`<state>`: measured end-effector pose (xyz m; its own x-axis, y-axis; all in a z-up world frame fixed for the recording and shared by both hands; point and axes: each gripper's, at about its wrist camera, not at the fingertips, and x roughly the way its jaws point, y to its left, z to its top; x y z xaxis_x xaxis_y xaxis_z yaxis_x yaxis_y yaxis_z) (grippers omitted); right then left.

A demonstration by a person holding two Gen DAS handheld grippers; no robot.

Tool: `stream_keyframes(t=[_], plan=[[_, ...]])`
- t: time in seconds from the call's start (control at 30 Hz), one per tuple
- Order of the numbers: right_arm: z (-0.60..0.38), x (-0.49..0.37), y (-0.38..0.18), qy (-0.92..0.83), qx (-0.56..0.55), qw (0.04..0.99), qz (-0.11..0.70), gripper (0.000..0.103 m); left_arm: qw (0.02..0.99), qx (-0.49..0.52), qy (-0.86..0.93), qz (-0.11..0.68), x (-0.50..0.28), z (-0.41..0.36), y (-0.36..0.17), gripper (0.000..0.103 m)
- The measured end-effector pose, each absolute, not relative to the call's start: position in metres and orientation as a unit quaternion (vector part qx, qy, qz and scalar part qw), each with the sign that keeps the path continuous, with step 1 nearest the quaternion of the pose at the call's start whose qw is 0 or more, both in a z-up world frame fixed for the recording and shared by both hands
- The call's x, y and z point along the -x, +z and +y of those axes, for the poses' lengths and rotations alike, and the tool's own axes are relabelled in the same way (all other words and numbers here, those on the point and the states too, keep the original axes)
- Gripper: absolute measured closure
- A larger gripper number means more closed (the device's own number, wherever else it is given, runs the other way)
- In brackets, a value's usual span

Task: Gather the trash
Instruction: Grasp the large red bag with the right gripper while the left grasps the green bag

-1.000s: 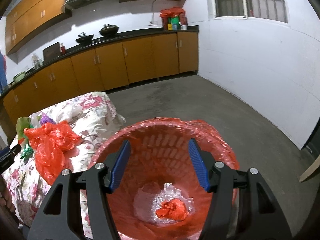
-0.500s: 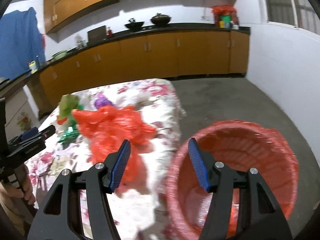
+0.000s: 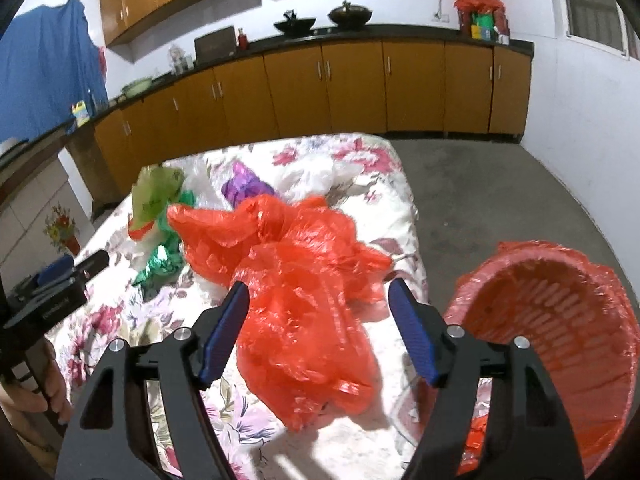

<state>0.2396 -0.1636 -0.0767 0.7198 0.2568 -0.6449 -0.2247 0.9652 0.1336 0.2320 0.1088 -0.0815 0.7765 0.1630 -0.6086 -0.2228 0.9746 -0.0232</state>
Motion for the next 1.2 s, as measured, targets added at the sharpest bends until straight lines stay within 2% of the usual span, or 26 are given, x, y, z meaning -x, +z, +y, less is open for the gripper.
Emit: stream_keyframes(t=[0.1,0.2,0.3,0.37,0.43,0.53,0.93,1.03,1.2], plan=[[-0.156,-0.243,-0.086,0.133,-0.006,0.921,0.365,0.031,0.940,0.043,0.097,0.324,-0.237,0.112,-0.085,0.021],[-0.149,-0.246,-0.096,0.137,0.004,0.914,0.383,0.042,0.939,0.034,0.090,0.329,-0.243,0.110,-0.088,0.021],[-0.144,-0.247,-0.103,0.144,0.014,0.907,0.396,0.063,0.938,0.029,0.080,0.336,-0.250,0.108,-0.091,0.021],[-0.142,-0.245,-0.105,0.152,0.016,0.904,0.399,0.089,0.936,0.032,0.072,0.342,-0.254,0.108,-0.094,0.021],[-0.143,-0.240,-0.104,0.157,0.014,0.904,0.396,0.095,0.935,0.035,0.065,0.348,-0.260,0.108,-0.096,0.021],[-0.145,-0.230,-0.097,0.175,0.014,0.908,0.381,0.097,0.932,0.041,0.057,0.355,-0.265,0.106,-0.100,0.021],[-0.171,-0.200,-0.069,0.161,-0.011,0.930,0.330,0.098,0.918,0.051,0.029,0.393,-0.282,0.096,-0.115,0.037],[-0.175,-0.201,-0.066,0.158,-0.016,0.931,0.329,0.098,0.912,0.046,0.025,0.407,-0.290,0.091,-0.122,0.044],[-0.180,-0.201,-0.066,0.154,-0.026,0.930,0.332,0.098,0.902,0.049,0.016,0.428,-0.299,0.087,-0.131,0.060]])
